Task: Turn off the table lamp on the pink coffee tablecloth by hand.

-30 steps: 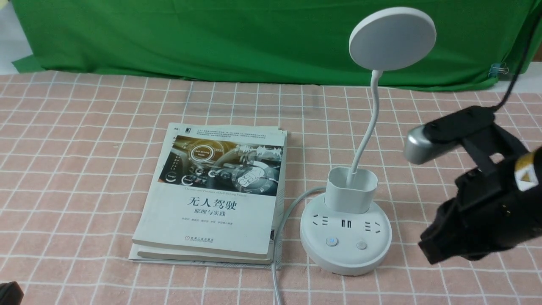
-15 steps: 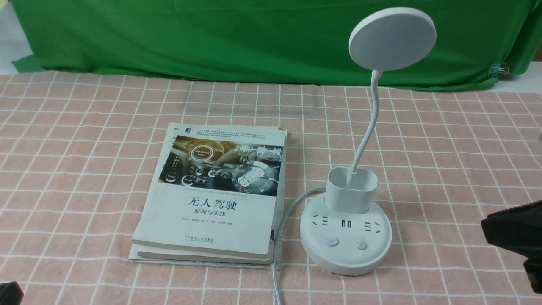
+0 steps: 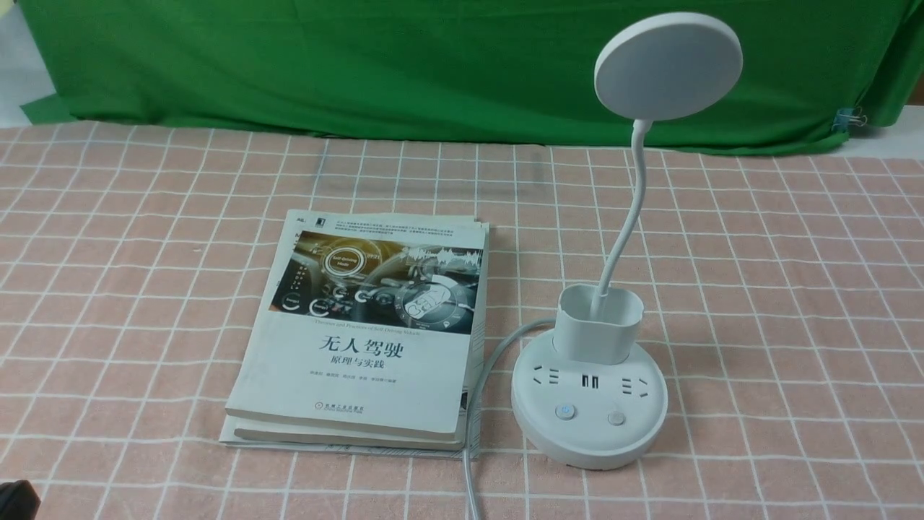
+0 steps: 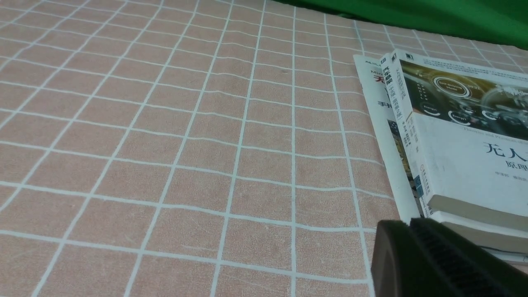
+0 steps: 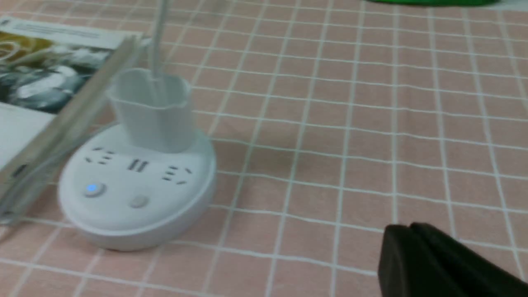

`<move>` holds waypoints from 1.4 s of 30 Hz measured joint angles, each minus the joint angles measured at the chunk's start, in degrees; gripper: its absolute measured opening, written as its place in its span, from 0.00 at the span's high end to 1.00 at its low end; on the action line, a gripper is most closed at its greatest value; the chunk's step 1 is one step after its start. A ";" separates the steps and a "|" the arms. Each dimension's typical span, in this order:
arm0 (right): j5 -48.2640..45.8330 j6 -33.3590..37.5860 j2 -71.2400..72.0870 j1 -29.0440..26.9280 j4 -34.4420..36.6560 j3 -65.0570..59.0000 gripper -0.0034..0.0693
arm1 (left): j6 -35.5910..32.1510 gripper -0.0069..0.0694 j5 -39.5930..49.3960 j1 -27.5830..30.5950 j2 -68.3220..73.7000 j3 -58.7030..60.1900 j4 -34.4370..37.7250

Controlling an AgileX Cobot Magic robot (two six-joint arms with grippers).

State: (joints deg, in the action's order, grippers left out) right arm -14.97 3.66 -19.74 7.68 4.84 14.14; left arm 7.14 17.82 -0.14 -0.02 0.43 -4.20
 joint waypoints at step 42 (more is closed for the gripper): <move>1.92 3.64 19.74 -4.90 -0.40 -14.46 0.84 | 0.00 0.90 -0.01 0.00 0.00 0.00 0.00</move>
State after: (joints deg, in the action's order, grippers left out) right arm -13.05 7.30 0.00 2.77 4.44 -0.32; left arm 7.14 17.81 -0.14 -0.02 0.43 -4.20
